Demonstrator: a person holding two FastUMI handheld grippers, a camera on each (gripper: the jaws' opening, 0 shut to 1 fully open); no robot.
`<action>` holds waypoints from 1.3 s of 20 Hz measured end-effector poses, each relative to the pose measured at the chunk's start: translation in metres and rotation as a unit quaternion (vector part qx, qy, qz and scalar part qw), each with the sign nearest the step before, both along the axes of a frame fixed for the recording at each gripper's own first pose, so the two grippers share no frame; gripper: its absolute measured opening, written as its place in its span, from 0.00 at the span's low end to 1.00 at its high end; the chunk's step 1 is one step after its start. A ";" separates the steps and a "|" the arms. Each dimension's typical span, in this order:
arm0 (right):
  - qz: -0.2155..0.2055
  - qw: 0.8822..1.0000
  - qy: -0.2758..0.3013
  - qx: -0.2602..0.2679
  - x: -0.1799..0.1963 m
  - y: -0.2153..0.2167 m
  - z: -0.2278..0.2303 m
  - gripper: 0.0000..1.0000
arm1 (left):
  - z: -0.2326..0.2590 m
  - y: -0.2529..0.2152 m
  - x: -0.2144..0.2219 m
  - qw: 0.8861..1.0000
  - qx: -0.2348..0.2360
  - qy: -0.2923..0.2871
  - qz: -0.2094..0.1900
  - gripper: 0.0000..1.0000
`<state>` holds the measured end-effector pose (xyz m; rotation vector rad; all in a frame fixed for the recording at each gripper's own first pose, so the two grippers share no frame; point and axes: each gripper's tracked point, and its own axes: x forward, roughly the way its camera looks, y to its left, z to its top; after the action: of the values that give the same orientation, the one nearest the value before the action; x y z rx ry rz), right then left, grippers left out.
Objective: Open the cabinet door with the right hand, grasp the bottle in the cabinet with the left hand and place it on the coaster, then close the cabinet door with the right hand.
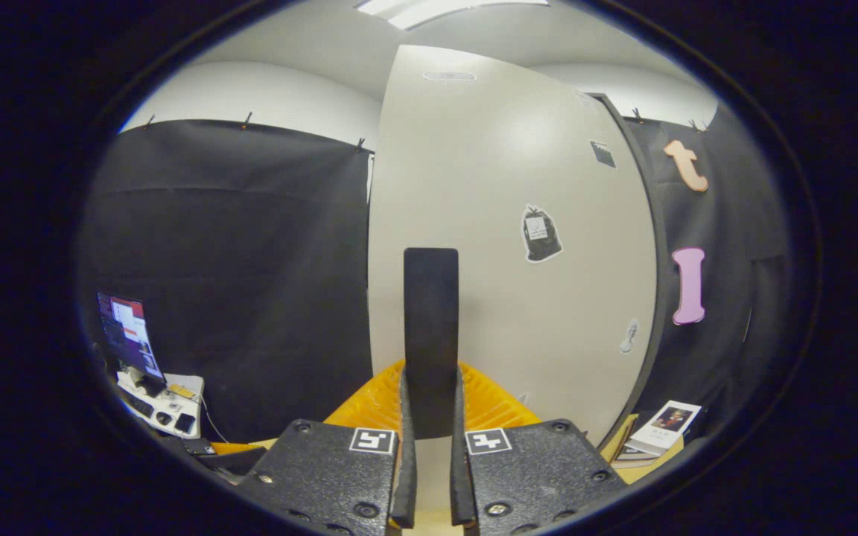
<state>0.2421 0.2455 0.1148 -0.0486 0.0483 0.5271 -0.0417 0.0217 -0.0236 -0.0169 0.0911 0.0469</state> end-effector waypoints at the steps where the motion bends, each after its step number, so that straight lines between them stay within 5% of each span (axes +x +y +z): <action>1: -0.005 1.000 0.000 0.000 -0.003 -0.004 0.000 0.22 | 0.000 -0.003 -0.002 1.000 0.000 -0.001 -0.005 0.96; 16: -0.146 0.989 -0.022 -0.014 -0.013 -0.077 0.004 0.20 | -0.008 -0.067 0.001 0.997 -0.001 -0.002 -0.083 0.96; 26: -0.259 0.965 -0.039 -0.021 -0.017 -0.146 0.011 0.04 | -0.010 -0.079 0.004 0.995 -0.004 0.001 -0.097 0.96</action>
<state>0.2251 0.0999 0.1259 -0.0959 -0.0060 0.0008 -0.0381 -0.0570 -0.0339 -0.0159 0.0938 -0.1472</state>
